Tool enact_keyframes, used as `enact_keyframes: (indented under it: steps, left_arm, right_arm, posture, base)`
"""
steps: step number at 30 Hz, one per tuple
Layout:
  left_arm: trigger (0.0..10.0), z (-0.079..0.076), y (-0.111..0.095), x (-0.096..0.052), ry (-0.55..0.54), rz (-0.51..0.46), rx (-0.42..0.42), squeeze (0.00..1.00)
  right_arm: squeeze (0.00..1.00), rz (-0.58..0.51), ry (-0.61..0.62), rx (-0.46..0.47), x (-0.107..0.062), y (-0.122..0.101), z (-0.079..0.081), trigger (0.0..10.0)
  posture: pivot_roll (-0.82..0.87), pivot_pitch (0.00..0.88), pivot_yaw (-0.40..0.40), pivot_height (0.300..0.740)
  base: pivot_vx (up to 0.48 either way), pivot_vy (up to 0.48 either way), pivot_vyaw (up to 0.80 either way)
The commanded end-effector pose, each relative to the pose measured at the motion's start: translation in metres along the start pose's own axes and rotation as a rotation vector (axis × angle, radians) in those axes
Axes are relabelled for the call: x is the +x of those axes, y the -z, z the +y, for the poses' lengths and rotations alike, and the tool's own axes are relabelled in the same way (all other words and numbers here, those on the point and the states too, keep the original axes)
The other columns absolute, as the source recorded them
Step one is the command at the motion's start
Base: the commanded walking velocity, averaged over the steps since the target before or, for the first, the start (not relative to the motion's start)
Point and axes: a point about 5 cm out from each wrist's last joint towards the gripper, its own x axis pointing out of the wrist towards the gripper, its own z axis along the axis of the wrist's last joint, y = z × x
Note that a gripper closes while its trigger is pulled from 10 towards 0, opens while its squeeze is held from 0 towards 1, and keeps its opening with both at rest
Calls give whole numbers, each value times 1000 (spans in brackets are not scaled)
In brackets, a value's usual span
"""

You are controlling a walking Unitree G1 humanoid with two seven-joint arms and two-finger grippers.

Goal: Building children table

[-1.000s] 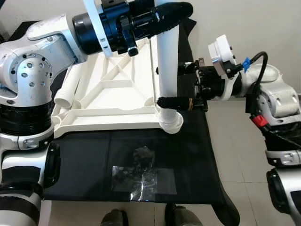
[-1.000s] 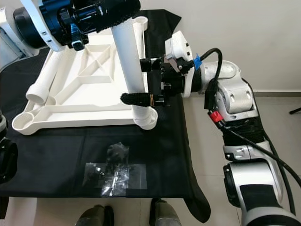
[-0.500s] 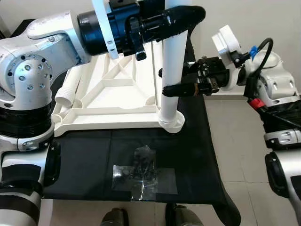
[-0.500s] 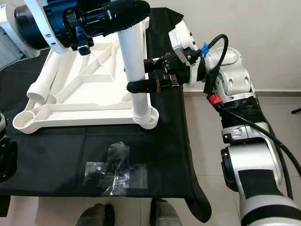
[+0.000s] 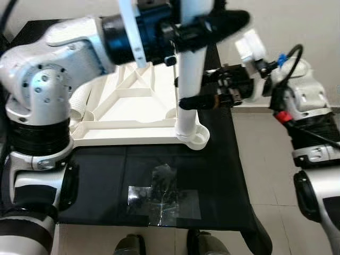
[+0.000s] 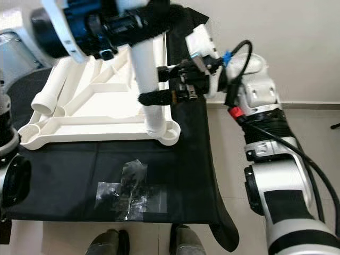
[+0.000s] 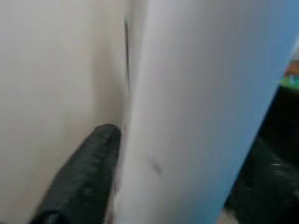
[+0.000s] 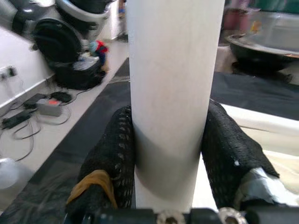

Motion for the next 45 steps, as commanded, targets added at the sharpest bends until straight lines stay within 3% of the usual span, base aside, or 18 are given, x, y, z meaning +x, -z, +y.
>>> enact_keyframes:
  steps: [1, 3, 6, 14, 15, 17, 18, 21, 22, 23, 27, 28, 29, 31, 32, 39, 42, 45]
  left_arm:
    - [10000, -1, -10, -2, 6, -43, 14, 1000]
    - [10000, 1, -24, -17, -28, -142, -23, 1000]
    - [10000, 1, -27, -27, -43, -169, -44, 1000]
    - [10000, -4, -10, -73, -112, -119, -82, 1000]
    - [10000, -9, 11, -86, -157, -70, -116, 1000]
    - [10000, -9, 11, -86, -157, -70, -116, 1000]
    - [10000, -26, 70, -107, -267, 87, -191, 1000]
    - [10000, -34, 87, -113, -297, 134, -217, 1000]
    - [10000, -44, 109, -113, -344, 182, -257, 1000]
    - [10000, -52, 126, -112, -375, 226, -278, 0]
    - [10000, -61, 146, -110, -429, 273, -300, 0]
    - [10000, -62, 152, -110, -453, 290, -297, 0]
    - [10000, -63, 156, -111, -480, 301, -296, 0]
    - [10000, -63, 156, -111, -480, 301, -296, 0]
    - [10000, -63, 161, -113, -512, 322, -285, 0]
    - [10000, -69, 191, -122, -669, 422, -187, 0]
    - [10000, -73, 204, -128, -737, 482, -97, 0]
    - [10000, -74, 206, -129, -746, 489, -82, 0]
  right_arm:
    - [0, 0, 19, -20, -2, -2, -1, 0]
    - [0, -12, 94, -25, -11, -2, -4, 0]
    - [0, -16, 119, -24, -17, -3, -4, 0]
    - [0, -37, 250, -22, -38, -7, -9, 0]
    - [0, -66, 275, -10, -43, -9, -9, 0]
    - [0, -66, 275, -10, -43, -9, -9, 0]
    - [0, -128, 281, 26, -46, -10, -3, 0]
    - [0, -145, 279, 38, -46, -10, -1, 0]
    - [0, -153, 279, 54, -44, -7, 2, 0]
    - [0, -158, 287, 68, -41, -3, 4, 0]
    - [0, -156, 306, 83, -37, 3, 6, 0]
    - [0, -154, 313, 85, -36, 3, 5, 3451]
    - [0, -147, 308, 84, -35, 1, 5, 4745]
    - [0, -147, 308, 84, -35, 1, 5, 4745]
    - [0, -140, 298, 81, -34, -2, 4, 10000]
    - [0, -39, 315, 109, -22, -10, -7, 10000]
    - [0, -26, 322, 126, -15, -10, -4, 10000]
    - [0, -25, 322, 128, -15, -10, -3, 10000]
  posture:
    - [-14, 196, 19, 740]
    - [-11, 200, 12, 740]
    - [-12, 205, 11, 740]
    - [-7, 216, 8, 740]
    - [-12, 220, 6, 740]
    - [-12, 220, 6, 740]
    - [-19, 224, 4, 740]
    - [-19, 224, 4, 740]
    - [-26, 229, 1, 740]
    - [-26, 229, 1, 740]
    - [-41, 240, -3, 740]
    - [-44, 240, -4, 740]
    - [-55, 246, -5, 740]
    - [-55, 246, -5, 740]
    - [-71, 254, -7, 740]
    - [-98, 270, -20, 740]
    - [-103, 269, -33, 740]
    - [-103, 269, -33, 740]
  base:
    - [0, 0, 0]
    - [0, 0, 0]
    - [0, 0, 0]
    - [0, 0, 0]
    - [0, 0, 0]
    - [0, 0, 0]
    - [0, 0, 0]
    - [0, 0, 0]
    - [0, 0, 0]
    - [0, 0, 0]
    - [0, 0, 0]
    - [0, 0, 0]
    - [0, 0, 0]
    - [0, 0, 0]
    - [0, 0, 0]
    - [0, 0, 0]
    - [0, 0, 0]
    - [0, 0, 0]
